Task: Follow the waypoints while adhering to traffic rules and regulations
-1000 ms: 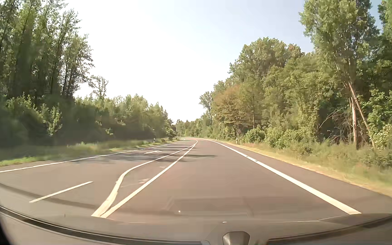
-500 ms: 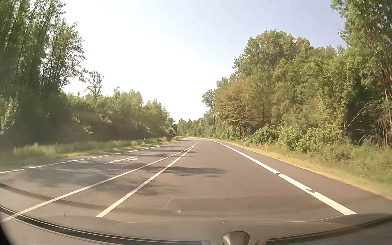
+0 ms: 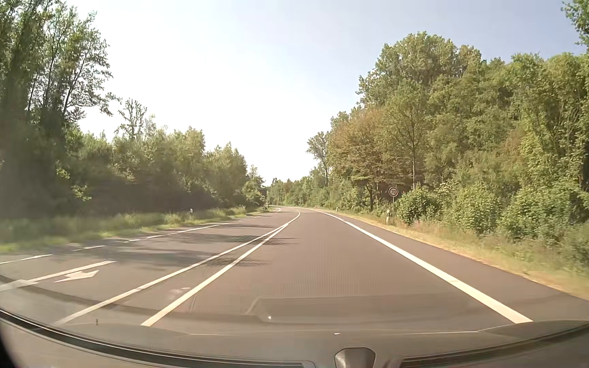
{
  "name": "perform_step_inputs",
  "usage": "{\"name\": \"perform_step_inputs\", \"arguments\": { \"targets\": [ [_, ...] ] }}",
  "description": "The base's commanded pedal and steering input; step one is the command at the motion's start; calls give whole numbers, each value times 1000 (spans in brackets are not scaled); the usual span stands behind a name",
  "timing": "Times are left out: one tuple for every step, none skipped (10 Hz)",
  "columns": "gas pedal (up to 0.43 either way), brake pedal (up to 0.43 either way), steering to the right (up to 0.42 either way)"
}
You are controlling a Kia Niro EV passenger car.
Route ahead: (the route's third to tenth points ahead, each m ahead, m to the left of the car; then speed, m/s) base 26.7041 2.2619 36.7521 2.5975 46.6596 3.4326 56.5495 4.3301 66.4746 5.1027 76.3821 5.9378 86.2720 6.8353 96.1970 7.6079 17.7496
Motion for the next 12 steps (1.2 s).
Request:
{"name": "perform_step_inputs", "arguments": {
  "targets": [
    [331, 6, -4],
    [331, 6, -4],
    [319, 6, -3],
    [311, 6, -2],
    [311, 6, -1],
    [299, 12, -1],
    [287, 6, -1],
    [287, 6, -1],
    [287, 0, -1],
    [287, 6, 0],
    [287, 6, 1],
    [287, 6, 2]
  ]
}}
